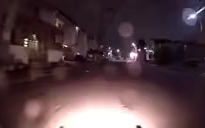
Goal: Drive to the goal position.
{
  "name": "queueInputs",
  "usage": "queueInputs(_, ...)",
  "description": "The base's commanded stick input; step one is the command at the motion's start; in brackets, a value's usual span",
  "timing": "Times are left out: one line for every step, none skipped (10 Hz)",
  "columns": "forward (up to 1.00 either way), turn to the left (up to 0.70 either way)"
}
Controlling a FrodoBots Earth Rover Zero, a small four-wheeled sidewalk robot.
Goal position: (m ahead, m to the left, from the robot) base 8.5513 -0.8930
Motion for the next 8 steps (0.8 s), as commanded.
queueInputs(0.70, 0.00)
queueInputs(0.70, 0.00)
queueInputs(0.70, 0.00)
queueInputs(0.70, 0.00)
queueInputs(0.70, 0.00)
queueInputs(0.70, 0.00)
queueInputs(0.70, 0.00)
queueInputs(0.70, 0.00)
